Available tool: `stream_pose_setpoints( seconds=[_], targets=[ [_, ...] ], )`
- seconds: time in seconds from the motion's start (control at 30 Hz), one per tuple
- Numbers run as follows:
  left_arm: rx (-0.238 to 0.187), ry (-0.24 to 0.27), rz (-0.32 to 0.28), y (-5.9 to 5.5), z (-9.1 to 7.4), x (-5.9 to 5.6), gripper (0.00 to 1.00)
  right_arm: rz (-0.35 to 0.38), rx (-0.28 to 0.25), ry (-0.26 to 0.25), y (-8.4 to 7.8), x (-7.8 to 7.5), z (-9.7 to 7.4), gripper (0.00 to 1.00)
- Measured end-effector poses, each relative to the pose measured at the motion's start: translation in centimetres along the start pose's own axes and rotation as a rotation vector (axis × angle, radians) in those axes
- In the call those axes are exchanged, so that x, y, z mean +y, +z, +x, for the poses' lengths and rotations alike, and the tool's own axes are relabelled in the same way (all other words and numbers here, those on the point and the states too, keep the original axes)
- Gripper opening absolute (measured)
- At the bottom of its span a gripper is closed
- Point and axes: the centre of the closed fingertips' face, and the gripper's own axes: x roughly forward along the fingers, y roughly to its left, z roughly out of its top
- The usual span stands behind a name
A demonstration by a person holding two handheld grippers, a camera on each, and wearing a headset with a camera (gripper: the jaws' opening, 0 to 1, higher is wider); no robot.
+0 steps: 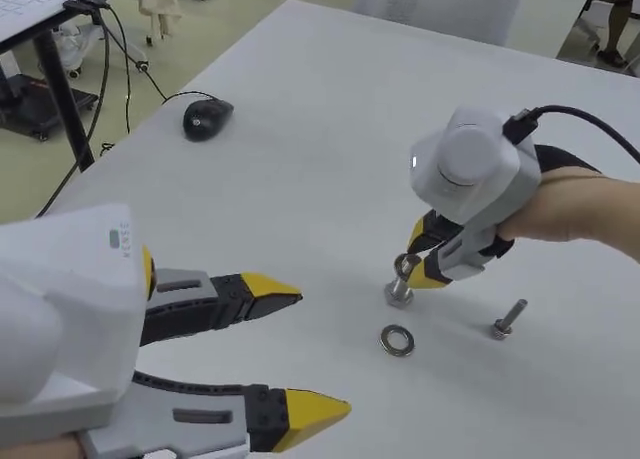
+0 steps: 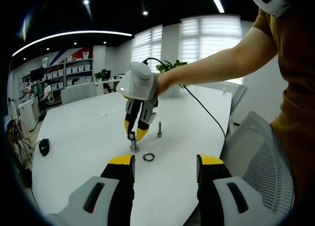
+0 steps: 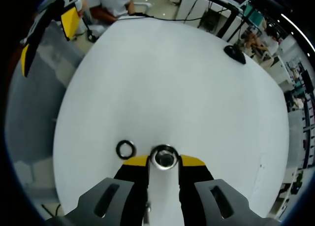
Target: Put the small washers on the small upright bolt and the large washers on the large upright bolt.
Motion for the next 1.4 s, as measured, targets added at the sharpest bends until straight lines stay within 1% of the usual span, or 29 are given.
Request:
stream_pose_setpoints(
  seconds=[0.23, 0.53, 0.6, 0.73, 0.9, 0.97, 1.13, 1.4],
  targets=[
    [0.005, 0.003, -0.008, -0.3, -0.1, 0.1, 0.49, 0.002, 0.014, 0.021, -0.2, 0.3, 0.7, 0.23],
    [0.011, 0.008, -0.019, -0.6, -0.1, 0.2, 0.49, 0.008, 0.015, 0.041, -0.6, 0.7, 1.8, 0.23],
    [0.013, 0.010, -0.021, -0.6, -0.1, 0.3, 0.49, 0.005, 0.018, 0.048, -0.8, 0.6, 2.5, 0.23],
    [0.016, 0.014, -0.026, -0.7, -0.1, 0.5, 0.49, 0.007, 0.018, 0.054, -1.0, 0.5, 2.9, 0.23],
    [0.020, 0.011, -0.027, -0.9, 0.0, 0.4, 0.49, 0.001, 0.019, 0.062, -1.2, 0.8, 2.9, 0.24],
    [0.018, 0.011, -0.030, -0.9, 0.1, 0.4, 0.49, -0.024, 0.016, 0.059, -1.2, 0.9, 2.8, 0.24],
    [0.019, 0.015, -0.029, -1.0, -0.1, 0.4, 0.49, -0.016, 0.014, 0.055, -1.7, 1.1, 2.7, 0.25],
    [0.019, 0.019, -0.026, -0.9, -0.3, 0.4, 0.49, 0.016, 0.007, 0.033, -2.6, 1.2, 1.2, 0.24]
  ],
)
